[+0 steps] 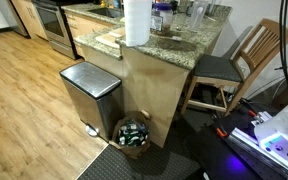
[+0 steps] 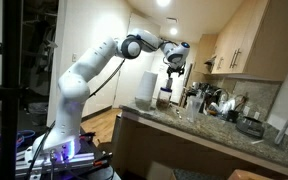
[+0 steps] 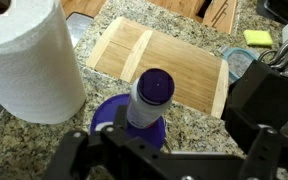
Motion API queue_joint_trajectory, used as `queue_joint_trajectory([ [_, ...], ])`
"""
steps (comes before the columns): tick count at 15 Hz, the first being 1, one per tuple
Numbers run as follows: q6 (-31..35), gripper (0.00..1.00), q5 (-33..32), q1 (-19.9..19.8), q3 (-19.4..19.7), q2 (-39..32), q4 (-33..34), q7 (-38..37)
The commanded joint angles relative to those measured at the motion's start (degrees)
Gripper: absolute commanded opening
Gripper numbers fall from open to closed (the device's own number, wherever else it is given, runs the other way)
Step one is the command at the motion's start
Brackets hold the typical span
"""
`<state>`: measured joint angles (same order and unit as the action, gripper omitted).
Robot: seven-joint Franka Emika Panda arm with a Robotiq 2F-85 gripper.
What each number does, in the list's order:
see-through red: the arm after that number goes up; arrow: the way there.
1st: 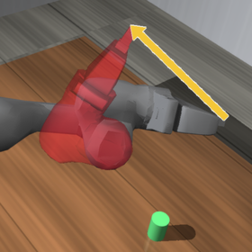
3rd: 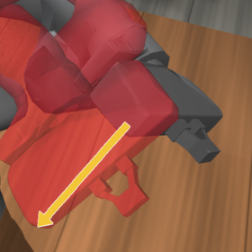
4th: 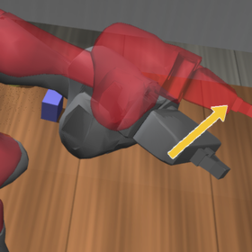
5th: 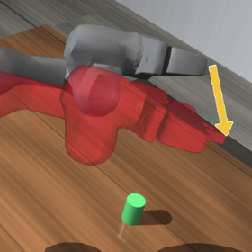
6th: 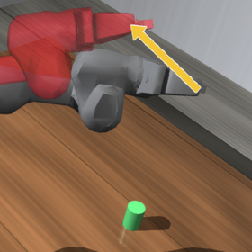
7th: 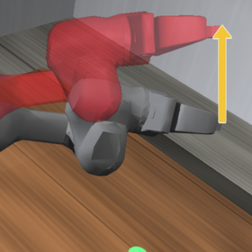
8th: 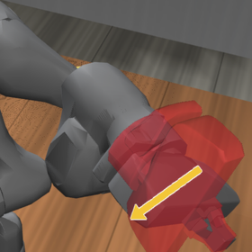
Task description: Move the bottle from the top of the container to the top of the paper towel roll
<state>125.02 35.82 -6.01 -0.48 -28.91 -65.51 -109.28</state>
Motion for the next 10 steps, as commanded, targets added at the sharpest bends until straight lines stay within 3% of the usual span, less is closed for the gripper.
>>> queue_joint_trajectory([
  [1, 0.00, 1.00, 0.00, 0.00, 0.00, 0.00, 0.00, 0.00],
  [7, -0.37, 1.00, 0.04, -0.08, -0.09, 0.32, -0.07, 0.31],
  [10, -3.01, 1.00, 4.42, -1.69, -1.30, -0.02, -0.20, -0.83],
])
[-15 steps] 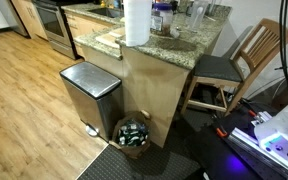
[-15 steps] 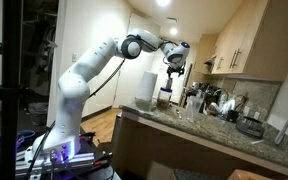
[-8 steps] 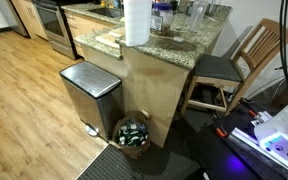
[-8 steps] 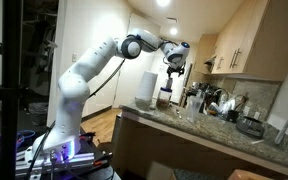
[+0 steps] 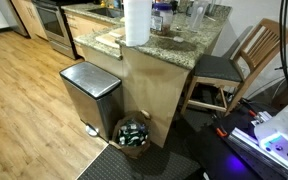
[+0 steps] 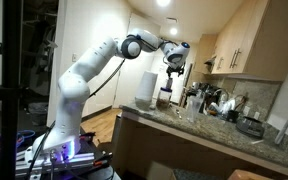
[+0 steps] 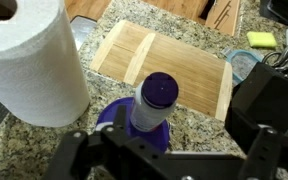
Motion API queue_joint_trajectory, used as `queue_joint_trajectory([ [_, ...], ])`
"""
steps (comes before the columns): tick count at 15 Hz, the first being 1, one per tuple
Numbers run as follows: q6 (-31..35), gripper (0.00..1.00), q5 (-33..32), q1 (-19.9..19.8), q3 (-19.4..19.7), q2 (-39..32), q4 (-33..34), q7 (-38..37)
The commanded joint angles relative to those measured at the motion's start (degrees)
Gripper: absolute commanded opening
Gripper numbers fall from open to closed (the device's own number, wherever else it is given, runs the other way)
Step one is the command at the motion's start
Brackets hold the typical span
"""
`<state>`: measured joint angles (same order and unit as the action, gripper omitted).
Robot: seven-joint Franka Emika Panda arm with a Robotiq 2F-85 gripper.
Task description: Move the bottle from the top of the container to the top of the paper towel roll
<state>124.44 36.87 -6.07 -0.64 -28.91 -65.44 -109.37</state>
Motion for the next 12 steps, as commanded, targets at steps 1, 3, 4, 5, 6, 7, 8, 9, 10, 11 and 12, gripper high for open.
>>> queue_joint_trajectory([
  [1, -2.77, 1.00, 4.77, -1.88, -1.25, -0.36, -0.66, -0.76],
  [3, -1.37, 1.00, 6.29, -1.80, -0.98, -1.11, -1.30, 0.20],
  [4, -1.57, 1.00, 4.39, -0.82, -0.19, -0.63, -0.54, -0.44],
  [5, -1.54, 1.00, 4.70, -0.96, -0.19, -0.94, -0.73, -0.44],
  [6, -1.52, 1.00, 4.84, -1.04, -0.19, -1.24, -0.75, -0.44],
  [7, -1.51, 1.00, 4.91, -1.05, -0.19, -1.46, -0.75, -0.44],
  [8, -1.50, 1.00, 4.94, -1.05, -0.20, -1.55, -0.75, -0.44],
  [9, -3.40, 1.00, 4.96, -1.28, 0.20, -3.36, 0.99, -2.43],
  [10, -4.81, 1.00, 5.29, -1.56, -0.06, -4.29, 1.29, -2.74],
  [11, -5.30, 1.00, 5.90, -1.71, -0.52, -5.41, 1.37, -2.27],
  [12, -5.39, 1.00, 6.12, -1.71, -0.72, -6.64, 1.74, -1.57],
])
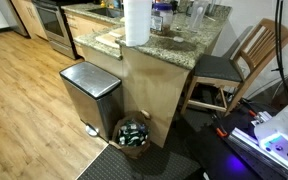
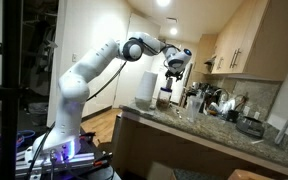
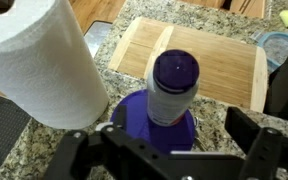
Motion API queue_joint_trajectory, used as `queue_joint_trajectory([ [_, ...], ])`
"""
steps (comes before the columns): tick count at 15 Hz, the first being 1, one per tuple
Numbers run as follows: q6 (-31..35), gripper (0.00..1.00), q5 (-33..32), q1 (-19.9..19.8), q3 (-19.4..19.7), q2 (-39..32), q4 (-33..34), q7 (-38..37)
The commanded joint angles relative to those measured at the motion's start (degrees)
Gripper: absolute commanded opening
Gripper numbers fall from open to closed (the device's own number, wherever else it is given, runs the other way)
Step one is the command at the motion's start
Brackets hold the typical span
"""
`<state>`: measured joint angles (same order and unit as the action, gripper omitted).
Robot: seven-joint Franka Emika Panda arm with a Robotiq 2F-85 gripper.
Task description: Move the bottle from the top of the container to the top of the paper towel roll
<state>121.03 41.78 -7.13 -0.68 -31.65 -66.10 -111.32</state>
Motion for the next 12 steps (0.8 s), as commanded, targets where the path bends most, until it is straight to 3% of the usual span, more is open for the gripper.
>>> queue_joint_trajectory([
  [1, -1.59, 1.00, 1.62, -0.77, -1.03, -5.22, 3.07, 1.46],
  [6, -0.50, 1.00, 0.57, 0.02, -0.59, -5.85, 1.96, 1.05],
  [12, 5.22, 1.00, 2.01, 0.76, -2.24, -2.77, -1.92, 9.57],
])
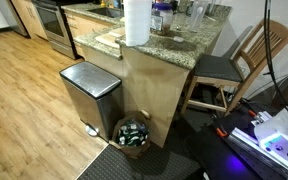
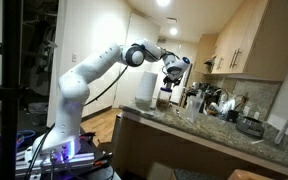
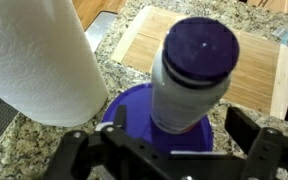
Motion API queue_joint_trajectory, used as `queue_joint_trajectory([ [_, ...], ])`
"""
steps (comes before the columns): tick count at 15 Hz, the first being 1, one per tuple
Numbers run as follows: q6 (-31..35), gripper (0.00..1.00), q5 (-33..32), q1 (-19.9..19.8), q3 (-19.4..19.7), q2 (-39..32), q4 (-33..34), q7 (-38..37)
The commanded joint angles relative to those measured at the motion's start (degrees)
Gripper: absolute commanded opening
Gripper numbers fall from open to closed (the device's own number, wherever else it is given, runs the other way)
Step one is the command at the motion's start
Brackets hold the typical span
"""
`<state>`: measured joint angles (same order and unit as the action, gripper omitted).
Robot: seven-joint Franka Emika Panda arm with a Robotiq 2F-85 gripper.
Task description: Move the bottle from the top of the container to the top of the paper towel roll
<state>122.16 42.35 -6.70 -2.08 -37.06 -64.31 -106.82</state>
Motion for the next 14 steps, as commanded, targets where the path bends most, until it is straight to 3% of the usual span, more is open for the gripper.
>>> queue_joint_trajectory([
  [1, 0.75, 1.00, 0.08, 0.27, -0.02, 0.19, 0.10, 1.23],
  [11, 5.85, 1.00, 0.54, 1.62, -1.44, 0.23, 0.69, 6.97],
  [14, 4.97, 1.00, -0.31, 2.05, -0.92, 0.28, 0.77, 5.23],
])
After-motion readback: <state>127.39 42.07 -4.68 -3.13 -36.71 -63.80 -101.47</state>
